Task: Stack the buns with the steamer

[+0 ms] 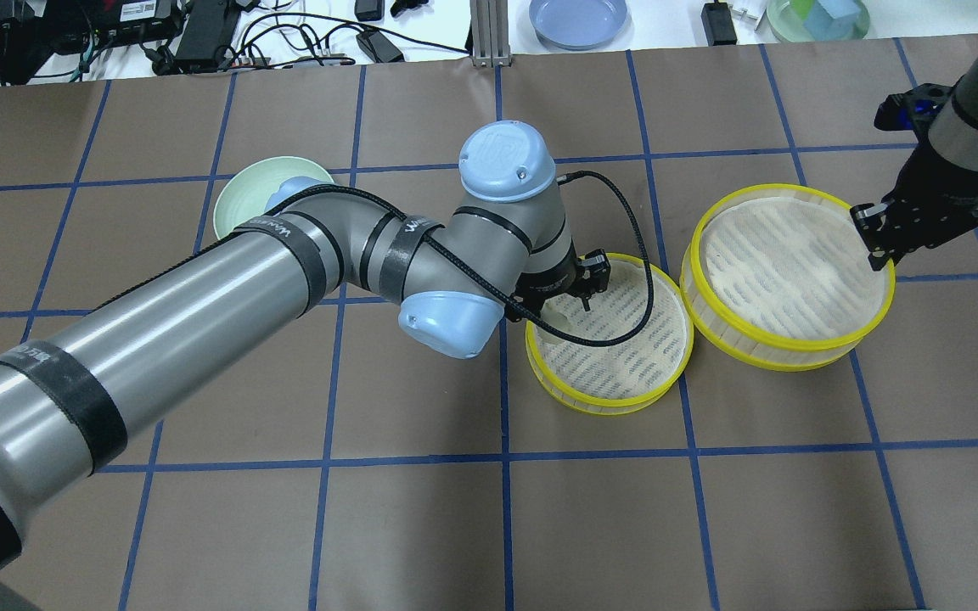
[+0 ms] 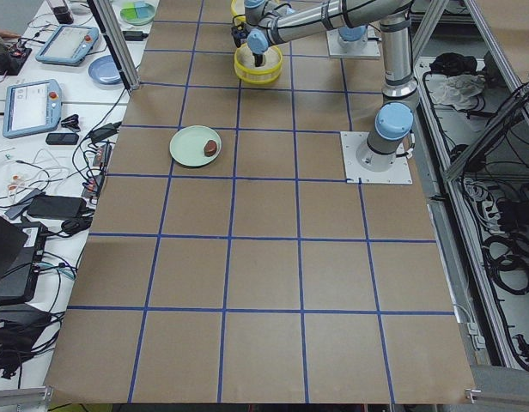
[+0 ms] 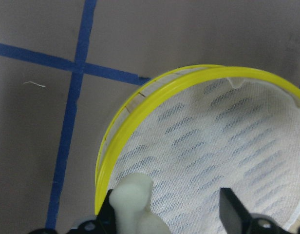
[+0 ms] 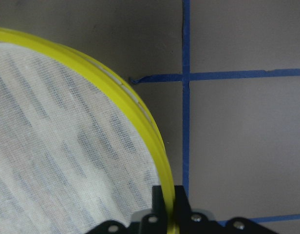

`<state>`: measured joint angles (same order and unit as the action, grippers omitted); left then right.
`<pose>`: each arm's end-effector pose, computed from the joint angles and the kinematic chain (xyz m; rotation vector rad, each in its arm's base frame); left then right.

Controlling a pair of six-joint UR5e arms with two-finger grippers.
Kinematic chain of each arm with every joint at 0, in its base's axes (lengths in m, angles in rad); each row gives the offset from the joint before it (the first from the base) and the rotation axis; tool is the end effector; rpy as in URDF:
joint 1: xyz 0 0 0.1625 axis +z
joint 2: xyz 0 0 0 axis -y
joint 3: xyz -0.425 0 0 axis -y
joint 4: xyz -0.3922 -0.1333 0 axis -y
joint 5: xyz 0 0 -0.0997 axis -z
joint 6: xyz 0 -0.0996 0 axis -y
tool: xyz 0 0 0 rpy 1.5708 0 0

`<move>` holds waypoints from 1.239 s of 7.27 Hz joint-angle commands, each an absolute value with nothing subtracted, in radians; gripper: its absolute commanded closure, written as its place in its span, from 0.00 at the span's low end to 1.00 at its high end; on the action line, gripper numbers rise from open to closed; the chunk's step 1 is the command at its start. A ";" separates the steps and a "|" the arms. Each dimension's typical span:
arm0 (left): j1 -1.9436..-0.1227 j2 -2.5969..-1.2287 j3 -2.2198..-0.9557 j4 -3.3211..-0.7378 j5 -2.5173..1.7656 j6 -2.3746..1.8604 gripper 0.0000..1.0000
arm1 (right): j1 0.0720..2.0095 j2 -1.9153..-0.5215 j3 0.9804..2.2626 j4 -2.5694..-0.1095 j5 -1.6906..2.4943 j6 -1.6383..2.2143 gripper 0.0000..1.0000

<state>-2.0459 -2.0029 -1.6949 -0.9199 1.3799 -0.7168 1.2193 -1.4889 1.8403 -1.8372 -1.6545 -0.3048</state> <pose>-0.4187 -0.4813 0.2534 0.3401 -2.9106 -0.0426 -0.0527 -0.5067 0.3437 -0.0665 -3.0846 -0.1658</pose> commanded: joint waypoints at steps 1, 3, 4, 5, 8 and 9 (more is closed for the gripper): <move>-2.045 -2.000 -1.692 -0.920 1.378 -0.718 0.00 | 1.309 -1.490 1.855 -1.841 -1.663 -0.186 1.00; -2.046 -1.999 -1.692 -0.923 1.333 -0.730 0.00 | 1.335 -1.489 1.855 -1.841 -1.667 -0.150 1.00; -2.034 -1.965 -1.684 -0.934 1.307 -0.718 0.00 | 1.338 -1.491 1.856 -1.841 -1.666 -0.140 1.00; -1.999 -1.950 -1.649 -0.969 1.318 -0.684 0.00 | 1.356 -1.490 1.856 -1.839 -1.664 -0.102 1.00; -1.808 -1.918 -1.603 -1.064 1.493 -0.329 0.00 | 1.477 -1.491 1.897 -1.893 -1.646 0.007 1.00; -1.739 -1.913 -1.605 -1.065 1.541 -0.202 0.00 | 1.497 -1.488 1.922 -1.931 -1.605 0.009 1.00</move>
<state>-1.8211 -1.9225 -1.6071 -1.0511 1.4684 -0.3522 1.4621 -1.4902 1.8938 -1.8870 -1.6391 -0.0114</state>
